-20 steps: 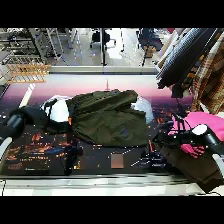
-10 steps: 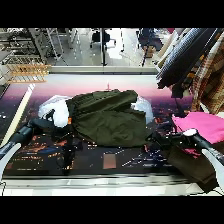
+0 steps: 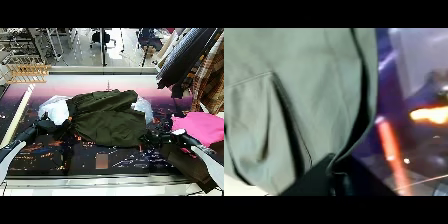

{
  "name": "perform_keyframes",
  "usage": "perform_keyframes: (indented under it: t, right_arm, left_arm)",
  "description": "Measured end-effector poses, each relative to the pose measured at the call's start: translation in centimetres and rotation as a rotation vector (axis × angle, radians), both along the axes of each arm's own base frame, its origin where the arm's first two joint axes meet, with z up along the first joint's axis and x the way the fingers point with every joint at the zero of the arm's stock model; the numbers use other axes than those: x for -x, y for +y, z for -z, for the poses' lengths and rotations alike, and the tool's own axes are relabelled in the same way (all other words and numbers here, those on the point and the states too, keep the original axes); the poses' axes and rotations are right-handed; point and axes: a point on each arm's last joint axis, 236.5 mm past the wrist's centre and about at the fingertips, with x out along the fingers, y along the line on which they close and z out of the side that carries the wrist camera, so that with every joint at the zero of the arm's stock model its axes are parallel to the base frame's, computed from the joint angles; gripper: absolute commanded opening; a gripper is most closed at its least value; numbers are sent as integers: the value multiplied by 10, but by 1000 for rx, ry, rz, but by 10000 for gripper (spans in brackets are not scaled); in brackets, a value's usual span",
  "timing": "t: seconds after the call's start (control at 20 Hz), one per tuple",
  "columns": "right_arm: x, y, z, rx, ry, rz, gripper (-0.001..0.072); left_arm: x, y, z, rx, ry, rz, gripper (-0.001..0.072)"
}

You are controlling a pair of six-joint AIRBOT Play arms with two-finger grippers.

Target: Fold the clothes and pants, and hang the long-sleeved shirts on hangers.

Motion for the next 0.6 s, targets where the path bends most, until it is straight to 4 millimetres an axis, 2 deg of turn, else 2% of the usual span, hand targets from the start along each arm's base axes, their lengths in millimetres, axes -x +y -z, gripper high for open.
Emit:
perform_keyframes:
  t: [0.05,0.2,0.3,0.35,0.4,0.5,0.6]
  right_arm:
    - [0,2,1,3,-2,-5,21]
    - [-1,6,-4,19,-30,-25,19]
    - [3,8,-15,37,-72,-85,18]
    - [5,11,-28,39,-109,-126,18]
    - [1,14,-48,35,-169,-147,18]
    - [4,19,-92,58,-288,-242,18]
    - [5,18,-154,124,-459,-321,18]
  left_arm:
    - [-2,1,0,3,-4,-15,13]
    - [-4,2,-1,6,-8,-28,12]
    - [0,0,-11,-17,-33,47,12]
    - [2,-2,-21,-32,-52,105,12]
    - [4,-3,-36,-49,-85,173,12]
    - [8,-8,-81,-74,-166,308,12]
    - [15,-14,-152,-105,-286,450,13]
